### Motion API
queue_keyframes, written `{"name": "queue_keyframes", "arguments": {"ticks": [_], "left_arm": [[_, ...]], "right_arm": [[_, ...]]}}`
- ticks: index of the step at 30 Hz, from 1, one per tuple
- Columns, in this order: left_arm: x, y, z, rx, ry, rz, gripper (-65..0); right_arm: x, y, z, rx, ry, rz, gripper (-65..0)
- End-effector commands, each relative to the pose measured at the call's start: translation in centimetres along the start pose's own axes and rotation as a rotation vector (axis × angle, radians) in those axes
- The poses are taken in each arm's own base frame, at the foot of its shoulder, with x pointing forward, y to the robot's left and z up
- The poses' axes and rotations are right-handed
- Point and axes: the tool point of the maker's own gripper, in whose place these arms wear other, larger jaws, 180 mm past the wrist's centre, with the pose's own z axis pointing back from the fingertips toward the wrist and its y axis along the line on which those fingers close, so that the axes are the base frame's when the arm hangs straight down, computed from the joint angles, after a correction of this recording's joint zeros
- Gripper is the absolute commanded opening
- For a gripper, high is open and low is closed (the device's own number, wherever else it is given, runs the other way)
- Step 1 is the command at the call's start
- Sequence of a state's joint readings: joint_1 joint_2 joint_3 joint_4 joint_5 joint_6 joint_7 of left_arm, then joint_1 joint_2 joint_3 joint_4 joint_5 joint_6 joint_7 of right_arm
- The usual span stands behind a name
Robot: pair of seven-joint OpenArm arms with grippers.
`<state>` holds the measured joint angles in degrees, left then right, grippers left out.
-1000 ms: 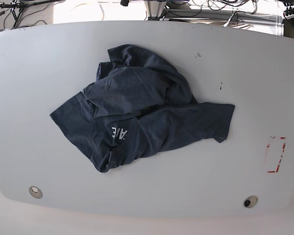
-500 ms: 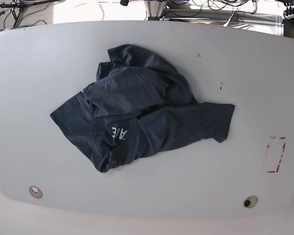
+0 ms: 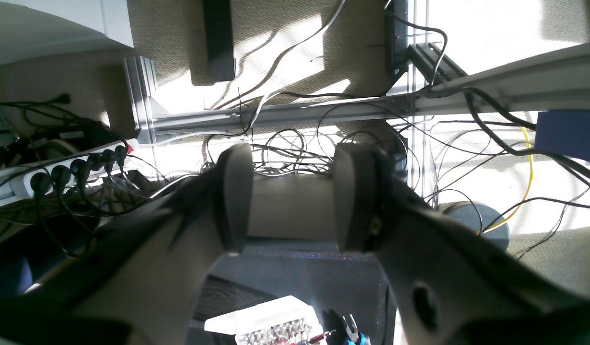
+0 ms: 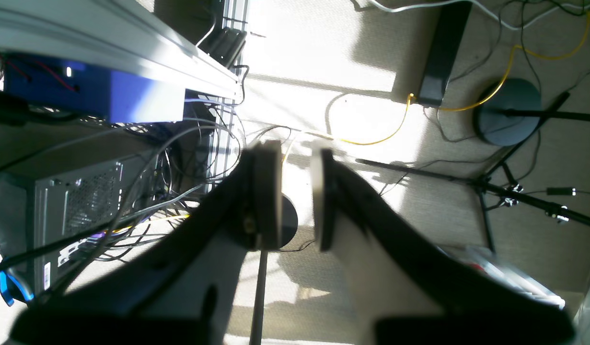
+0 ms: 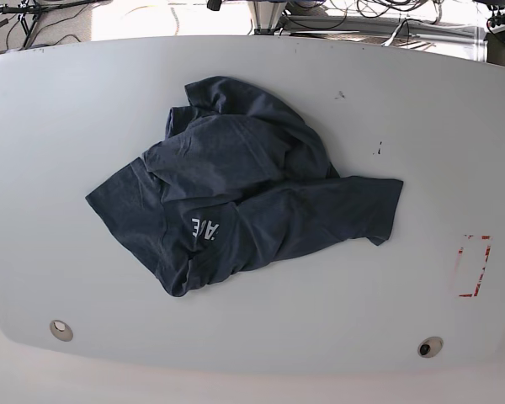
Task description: Fold the T-shirt properly
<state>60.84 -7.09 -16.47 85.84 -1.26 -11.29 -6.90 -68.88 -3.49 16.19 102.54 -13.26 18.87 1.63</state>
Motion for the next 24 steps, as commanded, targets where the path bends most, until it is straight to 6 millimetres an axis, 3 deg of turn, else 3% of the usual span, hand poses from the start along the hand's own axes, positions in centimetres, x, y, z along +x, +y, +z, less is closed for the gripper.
{"name": "queue_keyframes", "arguments": {"ticks": [1, 3, 5, 24], "left_arm": [[0.9, 0.5, 0.9, 0.007, -0.028, -0.007, -40.0], [1.5, 0.5, 1.2, 0.006, -0.044, -0.012, -40.0], [3.9, 0.8, 2.9, -0.002, -0.106, -0.013, -39.7], [8.5, 1.3, 4.9, -0.019, -0.209, -0.031, -39.7]], "right_arm": [[0.4, -0.3, 1.1, -0.005, -0.017, 0.006, -54.6], [0.8, -0.5, 1.4, -0.008, -0.025, 0.016, -54.6], [2.2, -0.9, 2.3, -0.027, -0.048, 0.043, -54.5], [7.1, -1.3, 3.6, -0.051, -0.158, 0.07, -54.8]]}}
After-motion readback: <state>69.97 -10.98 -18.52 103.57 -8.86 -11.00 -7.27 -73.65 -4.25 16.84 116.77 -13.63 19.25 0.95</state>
